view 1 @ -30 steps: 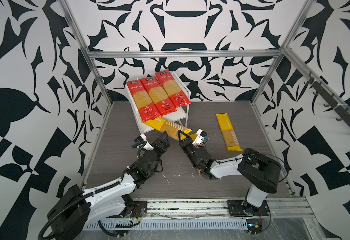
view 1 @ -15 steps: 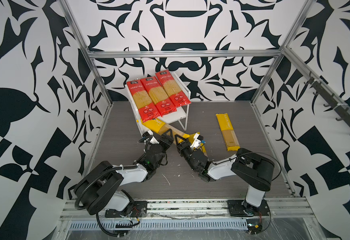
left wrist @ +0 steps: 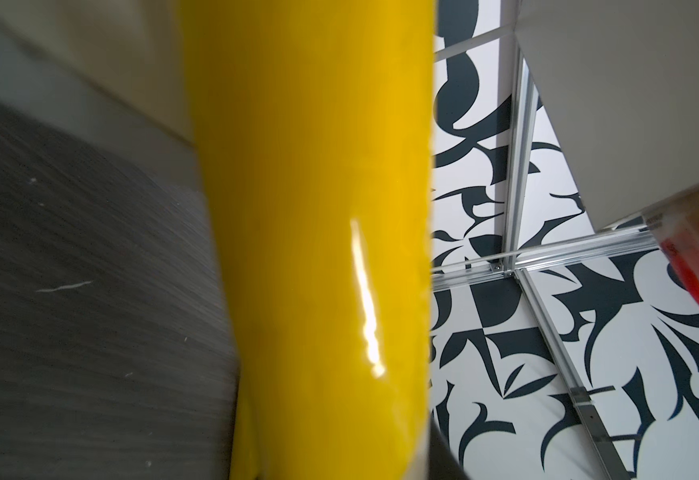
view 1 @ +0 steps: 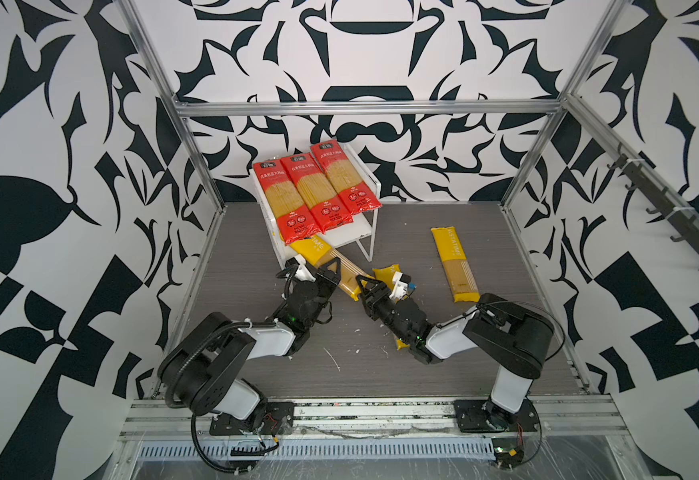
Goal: Place and organize the pasta boxes and bags onto the shelf
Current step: 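Push the yellow pack under the shelf's top with both grippers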
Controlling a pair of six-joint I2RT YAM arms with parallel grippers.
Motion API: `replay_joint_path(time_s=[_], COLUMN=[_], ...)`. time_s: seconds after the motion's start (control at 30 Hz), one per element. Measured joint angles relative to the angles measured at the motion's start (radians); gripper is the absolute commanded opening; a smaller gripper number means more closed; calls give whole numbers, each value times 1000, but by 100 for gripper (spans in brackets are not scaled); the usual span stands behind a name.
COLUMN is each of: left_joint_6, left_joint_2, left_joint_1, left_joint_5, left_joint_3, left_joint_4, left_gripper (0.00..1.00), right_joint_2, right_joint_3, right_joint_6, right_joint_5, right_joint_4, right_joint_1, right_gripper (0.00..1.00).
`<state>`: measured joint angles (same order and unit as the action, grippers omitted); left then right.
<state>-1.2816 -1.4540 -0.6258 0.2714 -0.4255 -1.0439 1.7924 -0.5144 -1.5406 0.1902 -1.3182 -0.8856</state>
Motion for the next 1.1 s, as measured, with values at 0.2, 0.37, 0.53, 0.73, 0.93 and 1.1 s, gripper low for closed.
replay_joint_path(time_s=[0.2,0.37,0.53,0.73,0.93,1.1], left_joint_6=[-10,-16,-27,-49,-53,-66], left_joint_2=[130,171,169,140,138,137], left_joint_1=[86,140,160,161,174,195], left_joint_5=[-113,-213,-276,-317,-362,-430], left_joint_3=[0,0,-1,-4,-5,-14], left_joint_4=[193,255,255,216,212,221], left_gripper=[16,15,14,14,15,18], right_joint_2=[-23,-21,-100,-181,-140,-107], right_joint_3=[41,41,27,-26,-71,-146], right_joint_6=[3,45,135,232,267,295], right_joint_5=[-227,-352,-421,-484,-549,-594], right_joint_4=[-10,0,126,262,303,317], right_joint_1=[99,126,132,129,129,129], right_gripper=[67,67,68,68,61,46])
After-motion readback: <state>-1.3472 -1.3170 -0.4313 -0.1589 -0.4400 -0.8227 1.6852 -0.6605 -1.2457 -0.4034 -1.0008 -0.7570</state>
